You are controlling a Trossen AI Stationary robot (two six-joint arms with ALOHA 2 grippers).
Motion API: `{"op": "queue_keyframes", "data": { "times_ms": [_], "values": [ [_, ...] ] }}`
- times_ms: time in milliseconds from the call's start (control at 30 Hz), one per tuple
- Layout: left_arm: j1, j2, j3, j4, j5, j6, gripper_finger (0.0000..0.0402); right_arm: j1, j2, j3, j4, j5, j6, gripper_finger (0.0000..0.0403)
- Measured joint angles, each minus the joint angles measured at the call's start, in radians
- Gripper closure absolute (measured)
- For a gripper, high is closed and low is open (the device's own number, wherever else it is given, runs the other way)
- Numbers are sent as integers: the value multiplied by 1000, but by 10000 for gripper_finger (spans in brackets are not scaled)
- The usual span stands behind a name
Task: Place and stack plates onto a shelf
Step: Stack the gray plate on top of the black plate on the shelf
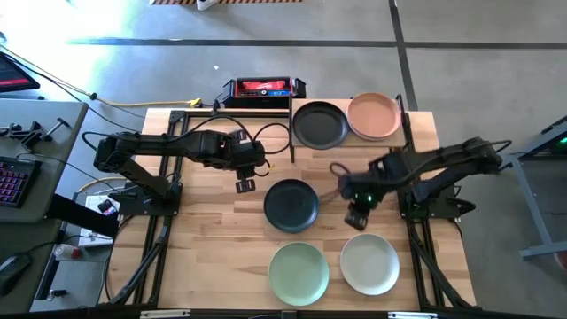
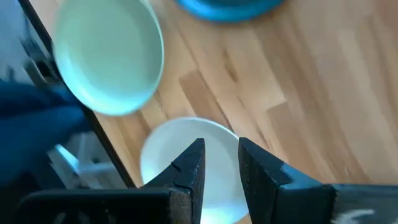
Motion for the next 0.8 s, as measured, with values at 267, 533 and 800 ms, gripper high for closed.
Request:
{"op": "queue_keyframes", "data": {
  "times_ms": [267, 533, 800],
  "values": [
    [0, 0, 0, 1, 0, 0, 266, 135, 0, -228, 187, 3, -50, 327],
    [0, 0, 0, 1, 0, -2, 266, 189, 1, -399, 315, 49, -80, 327],
    [0, 0, 0, 2, 0, -31, 266, 200, 1, -514, 423, 38, -189, 327]
  ]
}}
